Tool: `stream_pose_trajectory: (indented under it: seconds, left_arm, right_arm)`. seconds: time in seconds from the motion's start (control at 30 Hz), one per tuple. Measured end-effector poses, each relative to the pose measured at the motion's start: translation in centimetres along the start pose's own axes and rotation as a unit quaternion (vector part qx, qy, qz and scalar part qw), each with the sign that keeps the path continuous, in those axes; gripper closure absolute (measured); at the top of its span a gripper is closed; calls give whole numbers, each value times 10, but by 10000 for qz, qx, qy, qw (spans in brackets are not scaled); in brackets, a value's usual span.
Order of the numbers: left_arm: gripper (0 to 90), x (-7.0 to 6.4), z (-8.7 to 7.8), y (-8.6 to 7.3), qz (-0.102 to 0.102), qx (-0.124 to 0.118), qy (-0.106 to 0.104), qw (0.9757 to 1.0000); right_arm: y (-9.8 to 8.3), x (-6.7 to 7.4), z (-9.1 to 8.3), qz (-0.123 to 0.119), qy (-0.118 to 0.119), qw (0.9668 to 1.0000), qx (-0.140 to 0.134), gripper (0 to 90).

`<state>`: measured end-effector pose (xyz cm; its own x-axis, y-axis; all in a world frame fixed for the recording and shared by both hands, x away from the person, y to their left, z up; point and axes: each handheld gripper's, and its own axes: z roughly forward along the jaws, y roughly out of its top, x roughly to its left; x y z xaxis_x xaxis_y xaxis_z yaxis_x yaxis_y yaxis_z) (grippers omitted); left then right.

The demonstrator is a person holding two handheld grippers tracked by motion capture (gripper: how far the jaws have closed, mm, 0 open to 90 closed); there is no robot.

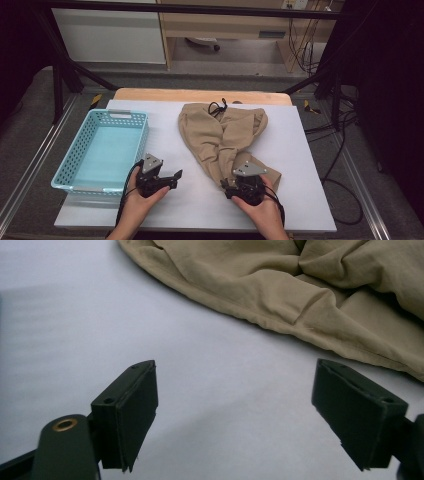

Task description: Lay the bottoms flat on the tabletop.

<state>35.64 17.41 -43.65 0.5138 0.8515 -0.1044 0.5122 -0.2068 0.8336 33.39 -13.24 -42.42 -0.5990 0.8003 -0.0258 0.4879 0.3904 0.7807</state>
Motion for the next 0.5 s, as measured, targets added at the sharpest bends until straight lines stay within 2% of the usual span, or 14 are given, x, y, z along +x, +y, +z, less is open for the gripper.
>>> stream_pose_trajectory:
  seconds: [0.17,0.33,0.5]
  left_arm:
    - [183,2,-4,0,-22,-44,45,10000]
    - [184,4,-3,-1,-62,-12,34,10000]
    - [185,3,-1,-1,-25,18,30,10000]
  right_arm:
    - [-3,0,0,-54,71,10000,28,514]
    - [-3,-4,-6,-41,75,9999,-134,729]
    - [-4,-14,-13,39,12,9996,-272,840]
